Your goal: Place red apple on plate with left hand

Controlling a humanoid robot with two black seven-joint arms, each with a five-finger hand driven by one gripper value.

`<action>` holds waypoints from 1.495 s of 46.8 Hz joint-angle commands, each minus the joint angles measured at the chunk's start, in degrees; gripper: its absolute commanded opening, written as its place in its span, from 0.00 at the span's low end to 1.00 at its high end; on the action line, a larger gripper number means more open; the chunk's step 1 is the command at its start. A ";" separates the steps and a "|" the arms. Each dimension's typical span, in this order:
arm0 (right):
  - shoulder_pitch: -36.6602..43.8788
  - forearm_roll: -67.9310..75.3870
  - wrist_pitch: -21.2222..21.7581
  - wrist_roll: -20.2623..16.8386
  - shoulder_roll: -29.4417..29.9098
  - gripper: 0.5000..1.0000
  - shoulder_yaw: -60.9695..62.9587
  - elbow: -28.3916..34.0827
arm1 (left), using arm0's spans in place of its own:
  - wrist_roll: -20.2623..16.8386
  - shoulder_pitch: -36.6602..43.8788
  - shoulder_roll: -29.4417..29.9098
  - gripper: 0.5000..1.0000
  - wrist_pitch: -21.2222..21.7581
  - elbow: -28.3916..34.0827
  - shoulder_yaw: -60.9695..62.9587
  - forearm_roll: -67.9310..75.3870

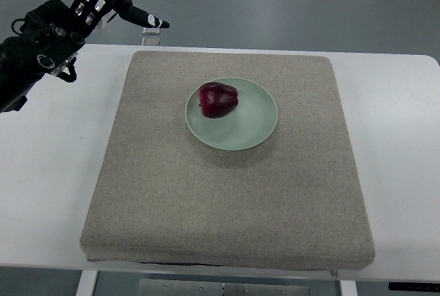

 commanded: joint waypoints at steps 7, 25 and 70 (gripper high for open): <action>0.00 0.02 0.00 0.00 0.00 0.86 0.00 0.01 | 2.98 1.68 -0.35 0.98 6.98 0.35 -0.07 -15.98; 0.00 -0.06 0.00 0.00 0.00 0.86 0.00 0.01 | 6.14 3.35 -2.81 0.98 7.69 3.78 -11.31 -31.02; 0.00 0.02 0.00 0.00 0.00 0.86 0.00 0.01 | 6.24 8.63 -3.69 0.98 -22.89 9.40 -26.25 -31.81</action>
